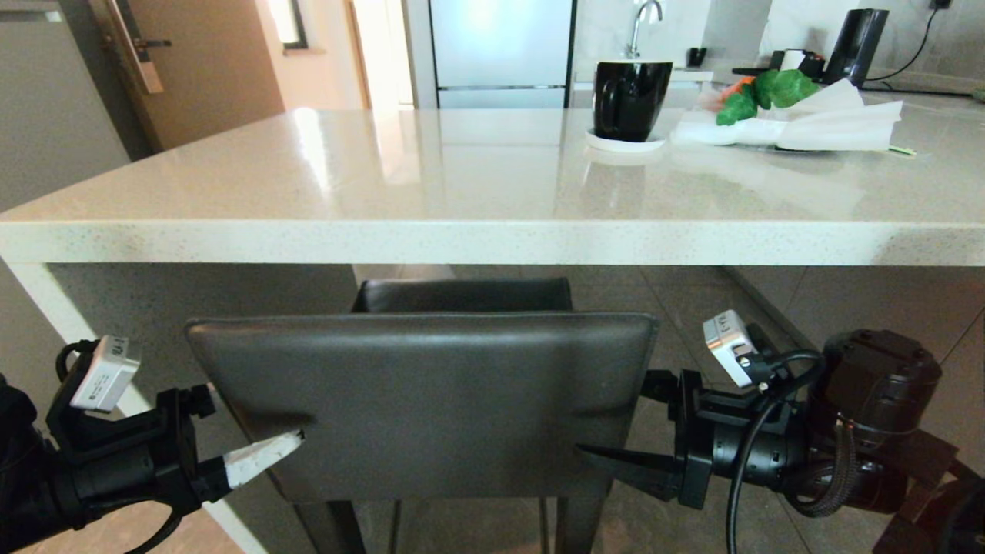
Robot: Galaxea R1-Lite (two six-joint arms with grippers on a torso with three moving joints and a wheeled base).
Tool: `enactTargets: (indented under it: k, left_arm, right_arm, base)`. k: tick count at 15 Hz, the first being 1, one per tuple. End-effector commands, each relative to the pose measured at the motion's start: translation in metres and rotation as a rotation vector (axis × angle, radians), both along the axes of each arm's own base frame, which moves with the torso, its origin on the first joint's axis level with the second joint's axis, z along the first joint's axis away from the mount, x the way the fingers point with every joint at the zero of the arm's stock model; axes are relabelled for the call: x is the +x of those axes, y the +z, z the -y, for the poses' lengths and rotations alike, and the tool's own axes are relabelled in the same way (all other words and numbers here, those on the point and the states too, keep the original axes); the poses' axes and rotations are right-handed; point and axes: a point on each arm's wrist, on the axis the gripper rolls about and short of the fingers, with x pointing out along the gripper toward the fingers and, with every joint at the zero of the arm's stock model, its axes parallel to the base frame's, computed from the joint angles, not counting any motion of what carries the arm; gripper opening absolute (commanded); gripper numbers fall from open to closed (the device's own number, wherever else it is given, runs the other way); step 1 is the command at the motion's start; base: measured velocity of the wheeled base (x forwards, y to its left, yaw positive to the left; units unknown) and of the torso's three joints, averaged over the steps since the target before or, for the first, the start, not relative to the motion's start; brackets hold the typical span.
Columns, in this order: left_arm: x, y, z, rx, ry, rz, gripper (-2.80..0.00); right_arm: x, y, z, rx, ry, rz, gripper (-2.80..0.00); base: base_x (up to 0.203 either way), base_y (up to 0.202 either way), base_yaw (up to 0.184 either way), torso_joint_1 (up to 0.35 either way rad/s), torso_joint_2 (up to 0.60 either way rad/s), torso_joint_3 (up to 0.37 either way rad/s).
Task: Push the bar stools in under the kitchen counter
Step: Pull the gray chair out from under the dining table
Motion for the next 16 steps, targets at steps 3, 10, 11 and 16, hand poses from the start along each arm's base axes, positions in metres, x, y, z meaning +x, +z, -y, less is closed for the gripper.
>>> enactTargets:
  k: [3,10,11,16]
  left_arm:
    - [-0.0015,-0.0005,0.0007,0.0,-0.01,0.003,0.0]
    - [-0.0056,-0.0039,0.0059,0.004,-0.032,-0.009,0.0]
    - [-0.0052,-0.0035,0.0059,0.004,-0.032,-0.007,0.0]
    - [-0.0059,-0.0019,0.0065,0.006,-0.035,0.011,0.0]
  right_arm:
    - [0.0002,0.0007,-0.0014,0.005,0.008,0.005,0.0]
    - [0.0004,0.001,-0.0015,0.005,0.008,0.007,0.0]
    - [-0.0001,0.0006,-0.0017,0.005,0.01,0.005,0.0]
    - [-0.0013,-0.0007,-0.0006,0.001,0.009,0.0,0.0]
  base:
    - [0.0,0.0,0.0,0.0,0.0,0.0]
    - [-0.064,0.0,0.001,0.002,0.0,0.0]
    - [-0.195,0.0,-0.002,-0.002,0.0,0.006]
    - [-0.197,0.0,0.0,0.001,0.0,0.002]
